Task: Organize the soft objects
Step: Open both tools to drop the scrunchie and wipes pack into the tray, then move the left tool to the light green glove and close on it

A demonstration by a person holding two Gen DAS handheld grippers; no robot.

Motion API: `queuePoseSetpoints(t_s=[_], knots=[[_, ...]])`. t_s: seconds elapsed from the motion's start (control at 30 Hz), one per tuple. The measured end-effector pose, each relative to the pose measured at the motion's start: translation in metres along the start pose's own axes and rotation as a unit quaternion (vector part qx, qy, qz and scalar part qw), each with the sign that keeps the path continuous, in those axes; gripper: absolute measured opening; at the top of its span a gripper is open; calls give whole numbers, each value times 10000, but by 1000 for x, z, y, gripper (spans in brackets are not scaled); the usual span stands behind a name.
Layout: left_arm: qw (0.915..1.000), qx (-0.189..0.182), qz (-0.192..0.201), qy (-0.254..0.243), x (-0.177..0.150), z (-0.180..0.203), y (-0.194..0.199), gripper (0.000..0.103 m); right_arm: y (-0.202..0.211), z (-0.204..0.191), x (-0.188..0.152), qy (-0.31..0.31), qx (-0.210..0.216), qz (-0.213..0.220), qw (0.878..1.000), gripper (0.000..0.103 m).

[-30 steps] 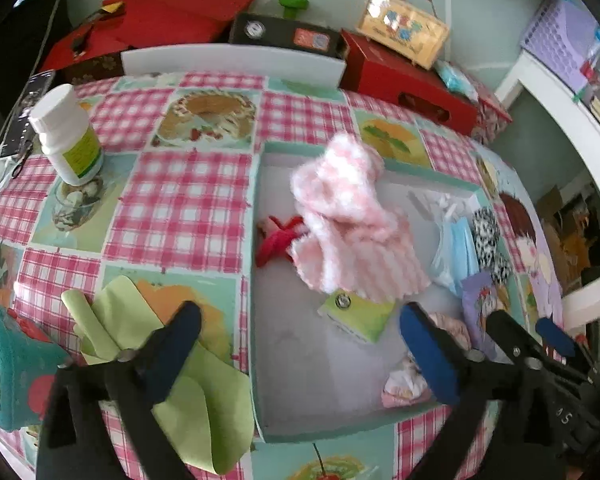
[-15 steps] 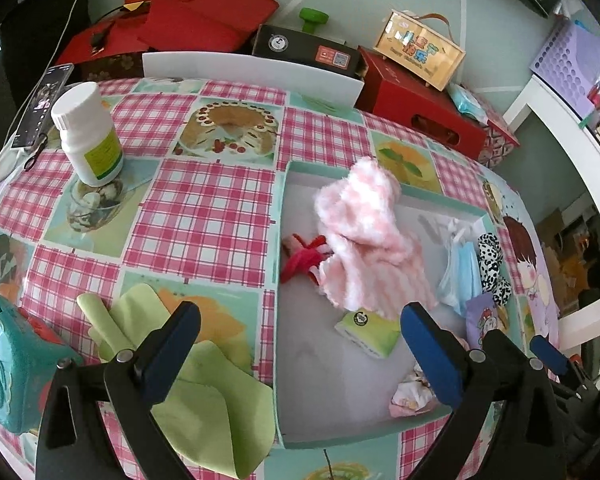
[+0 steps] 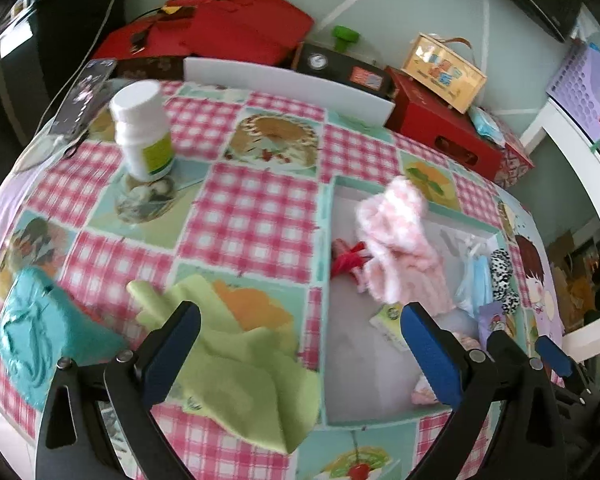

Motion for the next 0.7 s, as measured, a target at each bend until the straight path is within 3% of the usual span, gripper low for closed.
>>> queuePoseSetpoints(t_s=[0.23, 0.53, 0.63, 0.7], knots=[[9992, 82, -144, 355, -15, -29, -1, 100, 0, -18, -9, 199, 54, -63, 9998, 103], [9973, 178, -374, 607, -29, -52, -7, 99, -14, -42, -37, 481, 219, -454, 9976, 103], [9976, 136, -397, 558, -29, -50, -9, 95, -19, -47, -42, 544, 252, -559, 9966, 103], [9978, 140, -422, 498, -29, -48, -10, 86, -19, -48, -42, 565, 249, -542, 9966, 103]])
Point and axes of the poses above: each gripper's, at about its wrist camera, not at the fingertips, and y roughly against the way its jaws point, z to its right, x to its top, the point moved 4 cm from there along -y, roughly the way its jaws point, and after that the axes turned 2 degrees about -y, right-handed, at the moved point
